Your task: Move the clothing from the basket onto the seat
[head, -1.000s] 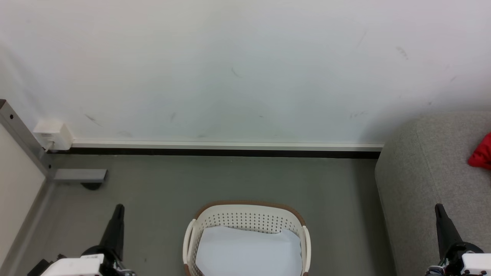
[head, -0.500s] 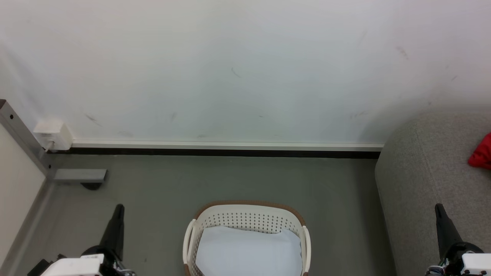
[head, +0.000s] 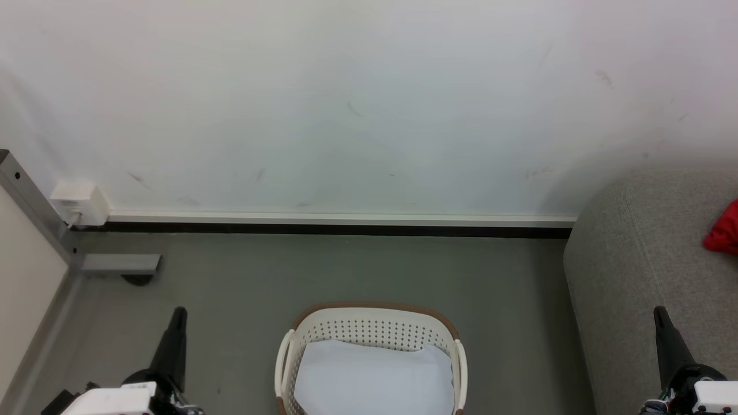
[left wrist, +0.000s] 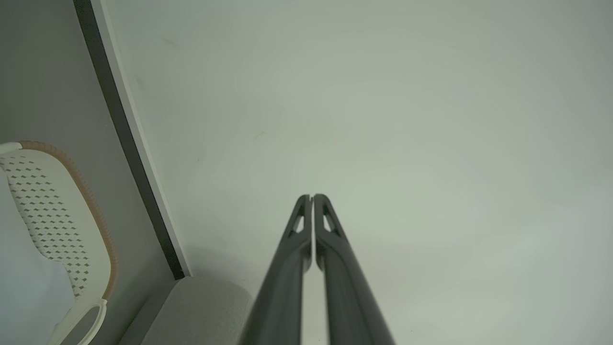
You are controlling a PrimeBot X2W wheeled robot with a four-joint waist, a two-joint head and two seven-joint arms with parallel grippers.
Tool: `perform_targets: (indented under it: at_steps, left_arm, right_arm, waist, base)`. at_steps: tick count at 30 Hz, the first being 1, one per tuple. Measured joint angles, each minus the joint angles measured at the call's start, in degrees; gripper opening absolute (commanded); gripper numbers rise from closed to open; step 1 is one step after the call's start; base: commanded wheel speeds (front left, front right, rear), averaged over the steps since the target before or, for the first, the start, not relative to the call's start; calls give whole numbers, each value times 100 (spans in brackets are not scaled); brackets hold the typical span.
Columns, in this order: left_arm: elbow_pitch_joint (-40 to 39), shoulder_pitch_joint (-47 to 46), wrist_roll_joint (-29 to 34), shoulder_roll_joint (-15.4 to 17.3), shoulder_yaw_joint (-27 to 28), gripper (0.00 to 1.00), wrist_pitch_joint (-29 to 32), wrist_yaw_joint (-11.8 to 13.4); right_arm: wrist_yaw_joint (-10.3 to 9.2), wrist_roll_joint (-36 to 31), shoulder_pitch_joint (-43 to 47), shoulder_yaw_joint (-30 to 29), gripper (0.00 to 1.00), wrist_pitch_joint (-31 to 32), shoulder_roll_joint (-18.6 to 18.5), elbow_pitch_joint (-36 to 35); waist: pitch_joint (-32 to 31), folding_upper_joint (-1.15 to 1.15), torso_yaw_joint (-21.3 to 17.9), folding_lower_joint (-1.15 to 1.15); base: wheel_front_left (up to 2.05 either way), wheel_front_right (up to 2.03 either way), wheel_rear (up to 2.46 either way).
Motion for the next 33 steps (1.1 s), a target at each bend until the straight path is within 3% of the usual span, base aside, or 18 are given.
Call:
perform_targets:
  at_steps: [33]
  left_arm:
    - [0,0,0,0,0,0,0,-5]
  right_arm:
    - [0,0,0,0,0,0,0,0]
  waist:
    - [0,0,0,0]
  base:
    - [0,0,0]
